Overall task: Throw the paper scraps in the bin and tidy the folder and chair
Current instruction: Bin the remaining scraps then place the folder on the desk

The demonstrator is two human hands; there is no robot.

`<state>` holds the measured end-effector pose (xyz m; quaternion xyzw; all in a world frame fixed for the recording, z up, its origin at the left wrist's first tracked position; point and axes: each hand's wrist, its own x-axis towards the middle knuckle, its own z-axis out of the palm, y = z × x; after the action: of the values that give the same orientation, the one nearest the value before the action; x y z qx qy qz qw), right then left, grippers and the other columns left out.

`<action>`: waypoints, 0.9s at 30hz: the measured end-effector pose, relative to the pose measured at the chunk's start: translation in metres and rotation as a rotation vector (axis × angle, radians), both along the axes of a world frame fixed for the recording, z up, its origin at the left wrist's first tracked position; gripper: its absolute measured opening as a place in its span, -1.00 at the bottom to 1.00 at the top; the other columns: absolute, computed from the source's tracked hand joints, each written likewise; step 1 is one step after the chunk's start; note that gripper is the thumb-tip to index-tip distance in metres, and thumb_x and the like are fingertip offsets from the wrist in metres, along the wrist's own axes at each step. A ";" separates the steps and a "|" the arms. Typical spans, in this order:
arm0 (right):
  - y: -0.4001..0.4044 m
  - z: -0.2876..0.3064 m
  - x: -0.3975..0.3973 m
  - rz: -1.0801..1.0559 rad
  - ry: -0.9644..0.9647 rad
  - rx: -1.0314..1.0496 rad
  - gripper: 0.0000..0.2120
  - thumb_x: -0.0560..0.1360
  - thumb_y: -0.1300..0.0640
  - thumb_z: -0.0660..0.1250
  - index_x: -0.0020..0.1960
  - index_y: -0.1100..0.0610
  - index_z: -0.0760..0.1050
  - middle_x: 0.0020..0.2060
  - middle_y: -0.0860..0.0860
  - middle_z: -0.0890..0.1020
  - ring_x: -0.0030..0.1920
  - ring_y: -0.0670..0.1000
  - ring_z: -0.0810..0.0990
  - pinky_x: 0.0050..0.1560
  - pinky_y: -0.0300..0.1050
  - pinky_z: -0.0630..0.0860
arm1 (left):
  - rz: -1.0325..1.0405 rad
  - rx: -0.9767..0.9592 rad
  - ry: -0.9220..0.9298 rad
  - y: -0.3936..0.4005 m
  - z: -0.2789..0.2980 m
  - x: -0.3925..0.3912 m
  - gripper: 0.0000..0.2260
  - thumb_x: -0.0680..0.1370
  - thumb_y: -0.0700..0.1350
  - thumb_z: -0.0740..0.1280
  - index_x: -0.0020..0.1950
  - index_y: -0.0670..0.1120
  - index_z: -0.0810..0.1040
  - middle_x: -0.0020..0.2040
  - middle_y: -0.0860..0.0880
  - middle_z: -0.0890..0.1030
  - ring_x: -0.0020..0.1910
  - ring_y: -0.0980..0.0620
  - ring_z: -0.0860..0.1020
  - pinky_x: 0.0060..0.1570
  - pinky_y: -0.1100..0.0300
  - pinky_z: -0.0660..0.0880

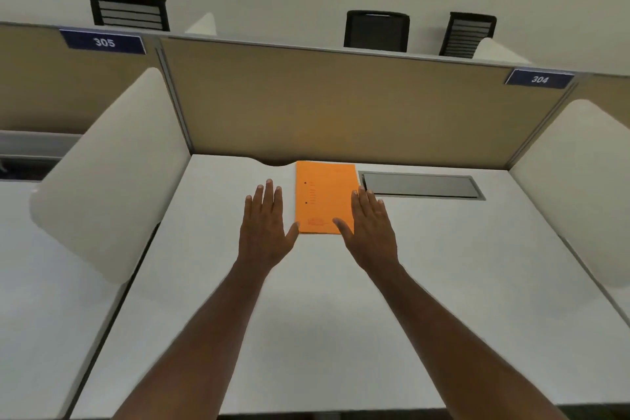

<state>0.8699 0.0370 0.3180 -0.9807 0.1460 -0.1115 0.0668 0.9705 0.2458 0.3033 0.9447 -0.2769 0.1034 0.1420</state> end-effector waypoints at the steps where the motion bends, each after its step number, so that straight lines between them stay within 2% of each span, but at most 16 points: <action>1: 0.010 0.005 -0.016 -0.001 -0.007 0.006 -0.20 0.59 -0.33 -0.11 0.61 0.22 0.02 0.61 0.15 0.10 0.62 0.12 0.01 0.59 0.03 -0.09 | -0.008 0.001 -0.007 0.008 0.004 -0.016 -0.27 0.58 0.20 0.16 0.61 -0.21 0.10 0.63 -0.22 0.05 0.62 -0.23 0.04 0.57 -0.19 0.07; 6: 0.051 0.029 -0.085 -0.011 -0.034 0.001 -0.19 0.58 -0.35 -0.11 0.63 0.18 -0.09 0.62 0.12 0.01 0.62 0.10 -0.08 0.61 0.04 -0.14 | -0.034 0.035 -0.022 0.041 0.027 -0.080 -0.26 0.59 0.20 0.19 0.62 -0.20 0.06 0.64 -0.21 0.00 0.62 -0.21 0.00 0.58 -0.18 0.03; 12: 0.074 0.054 -0.152 -0.010 -0.050 -0.053 -0.19 0.58 -0.36 -0.16 0.63 0.16 -0.12 0.63 0.11 -0.02 0.62 0.09 -0.11 0.61 0.05 -0.12 | -0.015 0.036 -0.048 0.059 0.057 -0.148 -0.25 0.59 0.23 0.13 0.62 -0.19 0.03 0.64 -0.20 -0.02 0.63 -0.20 -0.04 0.58 -0.18 0.01; 17: 0.085 0.065 -0.204 -0.005 -0.057 -0.085 -0.18 0.57 -0.36 -0.22 0.63 0.17 -0.12 0.63 0.11 -0.06 0.62 0.10 -0.13 0.61 0.04 -0.14 | -0.014 0.045 -0.060 0.074 0.067 -0.206 -0.26 0.60 0.24 0.11 0.63 -0.17 0.00 0.65 -0.19 -0.05 0.63 -0.21 -0.09 0.58 -0.20 -0.04; 22: 0.098 0.069 -0.257 0.022 -0.062 -0.083 -0.19 0.58 -0.35 -0.18 0.63 0.17 -0.12 0.63 0.11 -0.07 0.62 0.11 -0.13 0.61 0.05 -0.13 | 0.005 0.076 -0.079 0.088 0.073 -0.266 -0.25 0.60 0.25 0.09 0.63 -0.15 -0.02 0.65 -0.18 -0.08 0.63 -0.21 -0.13 0.57 -0.21 -0.07; 27: 0.120 0.066 -0.318 0.058 -0.022 -0.075 -0.19 0.57 -0.35 -0.20 0.63 0.14 -0.18 0.62 0.08 -0.15 0.61 0.09 -0.22 0.61 0.07 -0.16 | 0.064 0.118 -0.079 0.104 0.072 -0.339 -0.23 0.59 0.31 0.05 0.64 -0.10 -0.09 0.65 -0.15 -0.17 0.62 -0.19 -0.20 0.57 -0.21 -0.12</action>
<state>0.5519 0.1574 0.3838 -0.9851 0.1125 -0.1256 0.0350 0.6311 0.3498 0.3757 0.9550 -0.2576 0.1283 0.0717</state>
